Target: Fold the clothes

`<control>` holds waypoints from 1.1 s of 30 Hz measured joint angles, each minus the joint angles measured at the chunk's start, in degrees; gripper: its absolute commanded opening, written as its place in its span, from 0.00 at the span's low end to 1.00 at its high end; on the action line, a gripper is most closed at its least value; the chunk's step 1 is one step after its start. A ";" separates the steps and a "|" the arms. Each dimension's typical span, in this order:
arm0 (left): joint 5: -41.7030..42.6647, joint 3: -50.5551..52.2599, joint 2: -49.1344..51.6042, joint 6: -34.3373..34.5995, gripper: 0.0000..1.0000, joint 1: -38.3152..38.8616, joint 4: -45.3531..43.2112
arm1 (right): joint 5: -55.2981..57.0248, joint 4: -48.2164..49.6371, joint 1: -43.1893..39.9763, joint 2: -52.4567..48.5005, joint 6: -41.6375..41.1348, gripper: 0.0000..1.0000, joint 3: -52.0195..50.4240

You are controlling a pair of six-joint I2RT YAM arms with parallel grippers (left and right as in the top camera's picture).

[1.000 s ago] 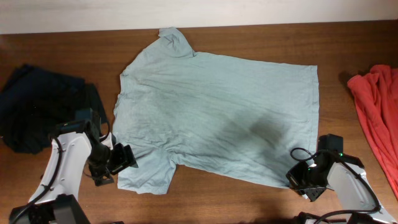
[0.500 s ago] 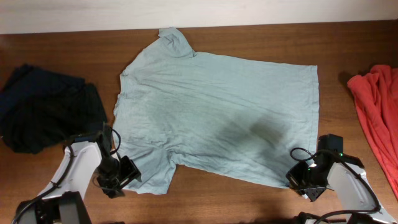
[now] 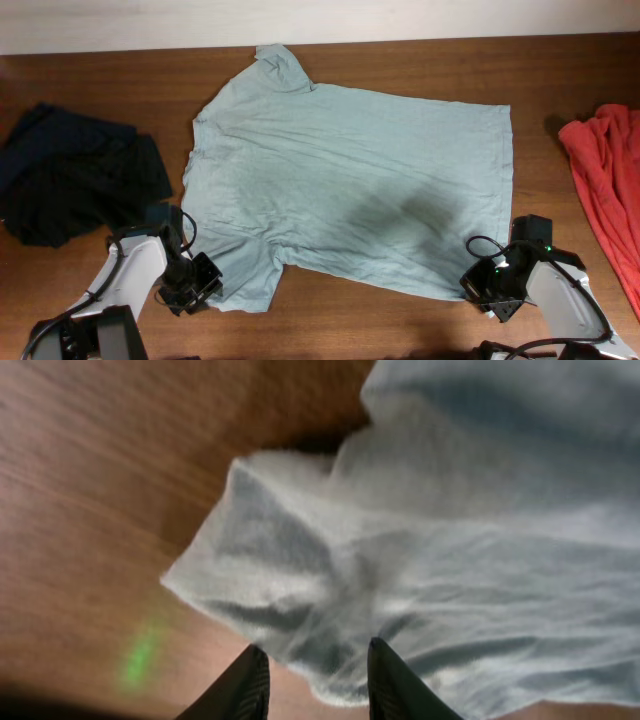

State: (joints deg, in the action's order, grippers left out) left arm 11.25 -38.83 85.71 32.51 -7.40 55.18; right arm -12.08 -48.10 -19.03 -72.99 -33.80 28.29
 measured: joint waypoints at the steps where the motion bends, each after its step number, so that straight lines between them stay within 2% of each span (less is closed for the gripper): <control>1: -0.17 0.22 0.09 0.31 0.36 0.00 -1.01 | 0.00 0.00 0.00 0.00 0.00 0.04 0.00; 4: -0.42 0.81 1.14 1.22 0.40 0.90 -1.75 | 0.00 0.00 0.02 0.00 0.04 0.04 0.00; 6: -0.63 0.85 1.64 1.62 0.35 2.01 -1.70 | 0.00 0.00 0.00 0.00 0.00 0.04 0.00; 9: -0.74 0.81 1.79 2.25 0.00 3.17 -2.12 | 0.00 0.00 0.02 0.00 0.02 0.04 0.00; 13: 0.33 0.59 1.90 2.49 0.00 3.58 -2.12 | -0.02 0.00 0.00 0.00 0.37 0.04 0.00; 17: 0.09 -2.10 2.12 2.47 0.00 3.58 3.85 | -0.04 0.22 0.00 0.04 1.44 0.04 0.02; 20: 0.02 -7.54 1.05 1.51 0.00 3.58 9.05 | -0.22 -0.39 0.00 -0.04 2.93 0.04 0.37; 25: -0.66 -17.42 -3.58 -0.76 0.00 3.58 12.44 | -0.66 -7.06 0.00 -0.42 5.92 0.04 5.64; 29: -1.27 -22.43 -4.59 -1.92 0.00 3.58 11.82 | -1.29 -12.81 0.00 -0.46 9.35 0.04 13.79; 33: -1.40 -22.82 -4.61 -2.12 0.00 3.58 6.47 | -3.28 -14.93 0.00 -0.57 10.47 0.04 17.86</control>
State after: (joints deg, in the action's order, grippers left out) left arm 9.85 -61.65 81.10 30.39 -3.81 61.65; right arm -15.35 -63.02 -19.03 -73.56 -23.33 46.15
